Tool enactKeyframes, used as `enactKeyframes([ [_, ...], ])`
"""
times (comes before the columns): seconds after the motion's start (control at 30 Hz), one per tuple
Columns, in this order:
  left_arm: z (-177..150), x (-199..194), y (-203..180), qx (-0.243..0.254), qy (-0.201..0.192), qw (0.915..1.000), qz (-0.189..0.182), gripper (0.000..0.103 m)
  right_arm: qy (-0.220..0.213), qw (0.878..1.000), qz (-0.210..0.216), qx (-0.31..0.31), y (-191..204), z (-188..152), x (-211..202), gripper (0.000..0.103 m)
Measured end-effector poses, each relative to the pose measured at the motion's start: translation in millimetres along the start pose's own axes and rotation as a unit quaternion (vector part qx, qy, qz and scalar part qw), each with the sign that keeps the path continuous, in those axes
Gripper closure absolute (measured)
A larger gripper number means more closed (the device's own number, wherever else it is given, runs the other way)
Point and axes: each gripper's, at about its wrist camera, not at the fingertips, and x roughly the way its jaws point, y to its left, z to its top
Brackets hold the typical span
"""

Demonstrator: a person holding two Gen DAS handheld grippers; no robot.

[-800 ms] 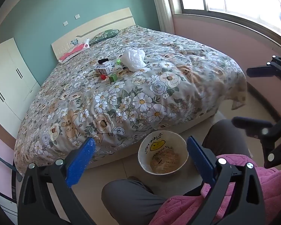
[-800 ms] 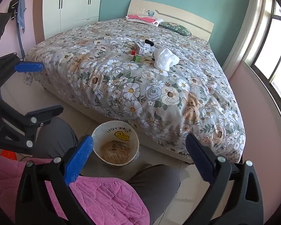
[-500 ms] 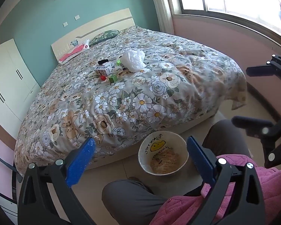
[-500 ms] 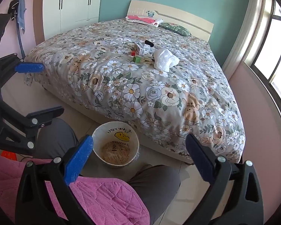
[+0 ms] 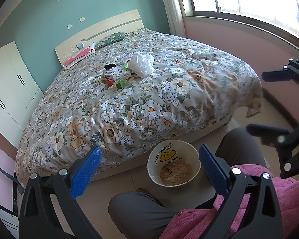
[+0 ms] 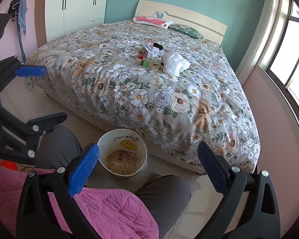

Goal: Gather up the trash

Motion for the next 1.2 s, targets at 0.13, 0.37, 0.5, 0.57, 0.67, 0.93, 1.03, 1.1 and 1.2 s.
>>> enactKeyframes([
  [0.13, -0.2, -0.3, 0.0, 0.001, 0.000, 1.0000, -0.001, 0.004, -0.001, 1.000, -0.001, -0.001, 0.0, 0.6, 0.0, 0.007],
  [0.37, 0.5, -0.6, -0.2, 0.001, 0.000, 1.0000, 0.000, 0.004, -0.004, 1.000, -0.005, -0.002, -1.0, -1.6, -1.6, 0.007],
  [0.5, 0.5, -0.7, -0.2, 0.001, 0.000, 1.0000, -0.001, 0.004, -0.004, 1.000, -0.004, -0.002, -0.9, -1.2, -1.9, 0.007],
  [0.57, 1.9, -2.3, -0.9, 0.002, -0.001, 1.0000, -0.002, 0.004, -0.004, 1.000, -0.003, -0.003, -0.9, -1.0, -2.0, 0.007],
  [0.67, 2.6, -3.3, -0.7, 0.003, -0.001, 1.0000, -0.002, 0.004, -0.003, 1.000, -0.003, -0.003, -0.7, -0.7, -2.0, 0.007],
  [0.93, 2.8, -3.7, -0.5, 0.003, -0.001, 1.0000, -0.001, 0.004, -0.003, 1.000, -0.003, -0.003, 1.2, -0.6, -1.7, 0.007],
  [1.03, 3.7, -4.5, -0.2, 0.003, -0.002, 1.0000, -0.001, 0.004, -0.004, 1.000, -0.004, -0.004, 1.5, -0.4, -2.2, 0.007],
  [1.1, 4.3, -4.7, 0.0, 0.003, -0.002, 1.0000, -0.001, 0.004, -0.003, 1.000, -0.004, -0.004, 1.2, 0.1, -1.9, 0.007],
  [1.2, 3.6, -4.6, -0.3, 0.003, -0.002, 1.0000, -0.001, 0.004, -0.003, 1.000, -0.005, -0.005, 1.1, 0.4, -2.0, 0.007],
])
